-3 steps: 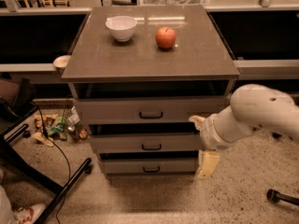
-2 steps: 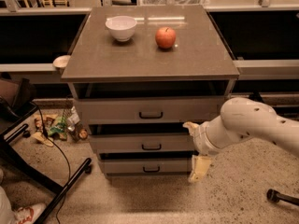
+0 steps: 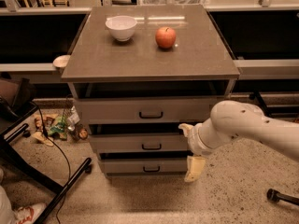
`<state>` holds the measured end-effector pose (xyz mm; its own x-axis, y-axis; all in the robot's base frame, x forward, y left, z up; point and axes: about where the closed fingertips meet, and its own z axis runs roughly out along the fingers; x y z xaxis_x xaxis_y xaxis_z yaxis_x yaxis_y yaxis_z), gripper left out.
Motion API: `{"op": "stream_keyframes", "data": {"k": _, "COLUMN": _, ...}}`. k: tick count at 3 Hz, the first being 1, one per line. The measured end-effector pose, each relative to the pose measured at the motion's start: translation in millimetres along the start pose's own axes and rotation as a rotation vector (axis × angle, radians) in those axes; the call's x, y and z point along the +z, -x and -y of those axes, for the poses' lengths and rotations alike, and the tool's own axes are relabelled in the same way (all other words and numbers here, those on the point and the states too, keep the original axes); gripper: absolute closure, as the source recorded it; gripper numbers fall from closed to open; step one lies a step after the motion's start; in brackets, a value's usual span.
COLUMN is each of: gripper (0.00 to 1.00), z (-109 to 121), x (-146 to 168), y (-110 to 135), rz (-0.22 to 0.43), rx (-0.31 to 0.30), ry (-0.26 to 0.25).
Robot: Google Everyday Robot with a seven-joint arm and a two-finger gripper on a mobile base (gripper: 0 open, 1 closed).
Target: Open middle drawer
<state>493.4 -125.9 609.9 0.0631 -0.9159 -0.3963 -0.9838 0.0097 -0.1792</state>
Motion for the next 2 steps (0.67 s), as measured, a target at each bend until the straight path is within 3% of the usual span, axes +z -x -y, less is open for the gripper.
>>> {"op": "stream_keyframes", "data": {"k": 2, "gripper": 0.0, "z": 41.8, "x": 100.2, "y": -34.6, "rz": -0.032, "rx": -0.076, "ry": -0.032}}
